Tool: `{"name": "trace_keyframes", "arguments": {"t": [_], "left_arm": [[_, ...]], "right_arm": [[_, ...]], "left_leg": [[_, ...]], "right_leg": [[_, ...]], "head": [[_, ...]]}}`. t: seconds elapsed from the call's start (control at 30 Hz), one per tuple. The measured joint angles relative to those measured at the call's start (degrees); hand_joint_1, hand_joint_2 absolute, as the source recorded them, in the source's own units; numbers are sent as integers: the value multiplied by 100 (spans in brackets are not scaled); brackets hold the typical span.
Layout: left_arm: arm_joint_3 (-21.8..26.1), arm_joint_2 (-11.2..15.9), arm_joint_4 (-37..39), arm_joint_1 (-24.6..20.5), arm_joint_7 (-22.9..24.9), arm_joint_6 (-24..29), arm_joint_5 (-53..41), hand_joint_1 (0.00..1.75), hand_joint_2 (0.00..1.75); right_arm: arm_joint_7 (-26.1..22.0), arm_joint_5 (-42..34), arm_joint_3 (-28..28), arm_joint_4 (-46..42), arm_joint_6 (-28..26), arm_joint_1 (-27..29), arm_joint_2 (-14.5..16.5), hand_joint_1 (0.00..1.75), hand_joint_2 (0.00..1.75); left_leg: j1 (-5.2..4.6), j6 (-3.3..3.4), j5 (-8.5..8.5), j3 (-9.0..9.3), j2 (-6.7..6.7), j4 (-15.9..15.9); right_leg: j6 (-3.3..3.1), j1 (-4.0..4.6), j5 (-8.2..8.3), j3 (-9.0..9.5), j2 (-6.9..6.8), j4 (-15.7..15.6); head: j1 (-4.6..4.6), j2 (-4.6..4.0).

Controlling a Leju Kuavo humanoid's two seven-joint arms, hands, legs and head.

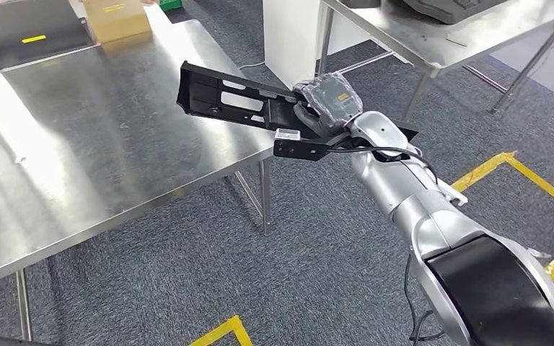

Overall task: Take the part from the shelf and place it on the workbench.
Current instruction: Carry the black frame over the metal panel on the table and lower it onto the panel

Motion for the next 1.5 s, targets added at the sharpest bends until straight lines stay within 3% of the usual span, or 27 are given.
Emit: {"name": "trace_keyframes", "arguments": {"t": [0.07,0.13,0.17,0.2,0.27,0.3,0.37,0.43,0.5,0.57,0.6,0.67,0.7,0.73,0.8,0.87,0.97,1.07,1.2,1.5], "left_arm": [[44,-7,-1,-19,-55,45,46,0,175],[84,-5,-1,-33,-77,56,77,0,175],[102,-9,-1,-27,-83,57,83,0,175],[119,-11,0,-16,-86,57,85,0,175],[144,-16,0,-2,-89,58,89,0,175],[152,-17,0,-1,-93,62,89,0,175],[167,-17,0,7,-105,82,100,0,175],[195,-9,-1,34,-114,110,128,0,175],[229,-6,-2,52,-117,129,148,0,175],[251,-7,-2,38,-117,133,150,0,175],[257,-6,-2,29,-119,133,150,0,175],[262,-8,-2,23,-122,131,150,0,175],[265,-7,-2,24,-125,130,150,0,175],[268,-4,-2,24,-127,129,150,0,175],[283,4,-2,21,-130,129,150,0,175],[294,8,-2,13,-132,129,149,0,175],[298,-7,-2,10,-134,129,145,0,175],[305,-12,-2,10,-137,129,145,0,175],[308,-19,-2,13,-137,129,140,0,175],[308,-32,-2,9,-139,111,128,0,175]], "right_arm": [[-11,15,14,32,1,-18,1,175,175],[-16,32,30,78,1,3,-7,175,175],[-16,39,38,98,1,19,-9,175,175],[-15,42,46,110,1,29,-8,175,175],[-14,46,58,123,1,21,-10,175,175],[-14,46,62,128,1,11,-13,175,175],[-12,47,71,142,1,-1,6,175,175],[10,53,83,149,1,-11,54,175,175],[69,76,91,155,1,-34,84,175,175],[127,104,96,176,1,-55,85,175,175],[144,114,98,196,2,-58,78,175,175],[184,144,106,240,6,-56,64,175,175],[214,167,112,261,8,-56,56,175,175],[251,192,118,278,8,-59,45,175,175],[323,233,128,310,7,-77,5,175,175],[360,258,134,344,7,-99,-63,175,175],[401,325,145,399,7,-106,-181,175,175],[485,377,161,461,3,-100,-276,175,175],[524,395,164,529,1,-98,-373,175,175],[524,456,164,591,0,-88,-439,175,175]], "left_leg": [[25,45,25,42,-156,-40],[35,59,28,42,-352,-38],[37,60,28,43,-454,-35],[39,57,27,44,-551,-31],[44,41,25,46,-721,-21],[35,18,14,41,-792,-2],[28,-47,1,15,-892,17],[49,-119,0,-11,-953,13],[51,-187,-95,-78,-762,146],[54,-253,-402,-340,-418,707],[70,-280,-580,-535,-310,1104],[104,-317,-728,-819,-232,1634],[116,-322,-648,-813,-219,1596],[125,-317,-482,-690,-208,1337],[118,-278,-144,-275,-171,545],[98,-236,-25,-26,-153,84],[65,-219,-14,20,-180,1],[27,-134,54,139,-193,-198],[18,-64,225,454,-194,-679],[15,-16,661,1235,-194,-1877]], "right_leg": [[-14,-37,-247,-274,350,614],[-16,-61,-473,-668,486,1344],[12,-67,-477,-774,505,1483],[56,-73,-387,-776,523,1394],[150,-107,-12,-496,669,633],[162,-123,158,-339,763,242],[114,-130,315,-167,873,-149],[25,-128,342,-136,818,-180],[-54,-154,366,-110,762,-207],[-111,-159,365,-84,702,-220],[-130,-154,357,-79,672,-219],[-141,-148,347,-75,621,-218],[-143,-147,343,-72,604,-218],[-139,-148,336,-65,590,-217],[-110,-127,312,-51,570,-213],[-72,-80,280,-49,554,-206],[-53,-21,268,-25,534,-245],[43,-20,355,124,520,-498],[95,-25,555,473,509,-1037],[147,-27,1053,1310,507,-2352]], "head": [[18,0],[30,0],[30,0],[33,0],[37,0],[35,0],[32,0],[31,0],[12,0],[-18,0],[-32,0],[-32,0],[-35,0],[-34,0],[-35,0],[-25,0],[-11,0],[-13,0],[-11,0],[-11,0]]}}
